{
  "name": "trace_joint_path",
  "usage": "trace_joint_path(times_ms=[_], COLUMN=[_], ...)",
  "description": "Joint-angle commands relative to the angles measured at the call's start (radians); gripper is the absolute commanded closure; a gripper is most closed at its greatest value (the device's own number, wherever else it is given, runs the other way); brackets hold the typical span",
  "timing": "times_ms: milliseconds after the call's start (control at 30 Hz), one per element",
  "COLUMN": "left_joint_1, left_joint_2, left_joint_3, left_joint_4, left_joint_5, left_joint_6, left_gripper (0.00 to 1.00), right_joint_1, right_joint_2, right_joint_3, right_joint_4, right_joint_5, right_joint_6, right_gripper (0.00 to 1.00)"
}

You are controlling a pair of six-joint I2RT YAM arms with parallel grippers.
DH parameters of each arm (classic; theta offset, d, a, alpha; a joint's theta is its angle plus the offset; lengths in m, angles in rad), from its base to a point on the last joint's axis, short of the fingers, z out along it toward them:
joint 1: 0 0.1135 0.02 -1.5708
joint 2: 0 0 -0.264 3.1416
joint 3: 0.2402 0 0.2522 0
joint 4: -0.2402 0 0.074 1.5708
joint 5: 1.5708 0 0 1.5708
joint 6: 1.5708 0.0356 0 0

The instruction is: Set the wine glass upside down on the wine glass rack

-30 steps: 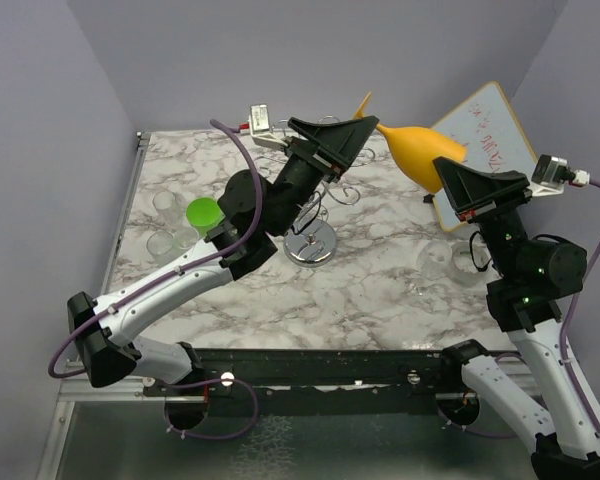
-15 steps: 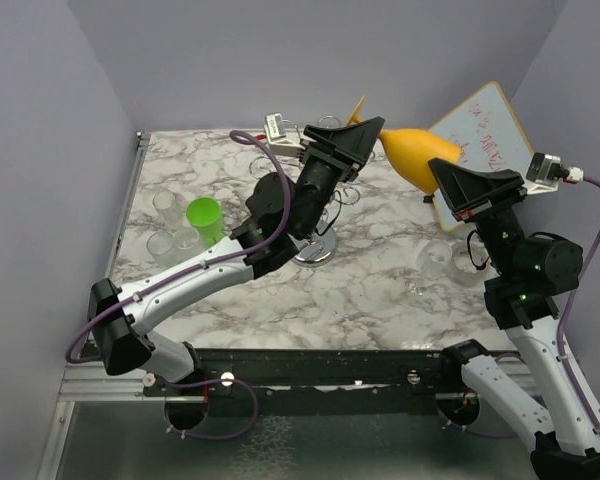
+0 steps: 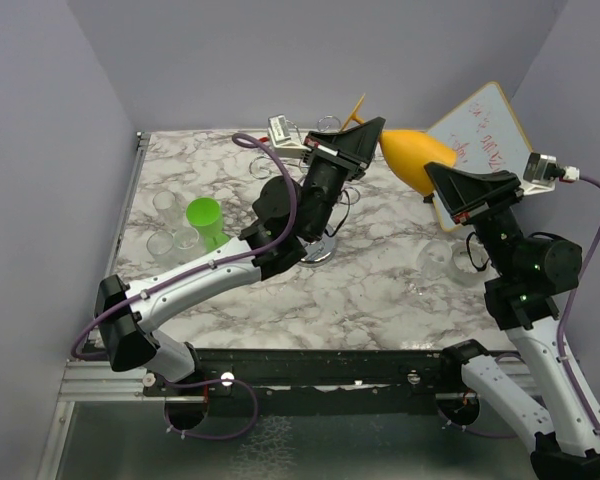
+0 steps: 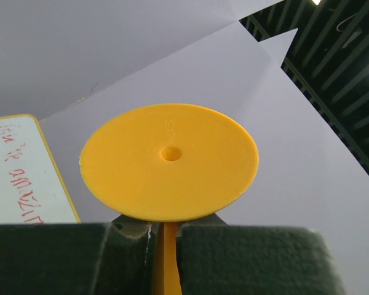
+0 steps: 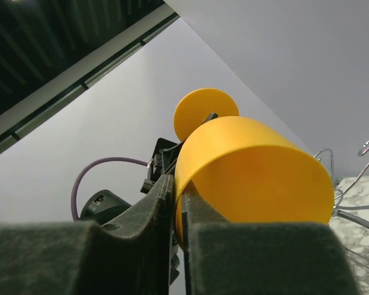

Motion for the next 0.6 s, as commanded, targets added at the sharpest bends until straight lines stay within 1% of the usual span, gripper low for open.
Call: trace_joint_path(times_ms=[0,33,100,200,267,400,567], left_joint_1=[0.0,0.0,0.0,0.0,0.0,0.0,0.0], left_joint_2=[-0.003,-0.001,0.006,0.009,0.004,-0.001,0.003], left_joint_3=[0.005,0.013,0.032,0.055,0.057,0.066,0.083], left_joint_4=[0.074,0.074,0.074,0.076,0.076,0.075,0.074], left_joint_5=[-0.002,0.018,0.069,0.126,0.145,0.192,0.336], left_joint_6=[0.103,0.136,0.19,0.285,0.348,0.501,0.712], left_gripper=[1.0,1.0,1.0,1.0,1.0,1.0,1.0], right_joint_1=[0.004,0.004,0.004,0.004,0.004,0.004,0.004], right_joint_2=[-0.017,-0.025,-0.045,-0.064,-0.071,-0.093,-0.149], right_joint_3=[0.029,0.035,0.04,0.073,0.108,0.168,0.227], right_joint_4=[-0.101,-0.127,-0.175,-0.292,-0.399,-0.614,-0.792], right_joint_5=[-0.076,-0.076,-0.066,-0.038,-0.015,0.038,0.175], right_joint_6=[-0.077,-0.096,-0.128,-0.17,-0.206,-0.296,-0.359], right_gripper=[0.79,0.65,0.48,0.32,0.25,0.18,0.11])
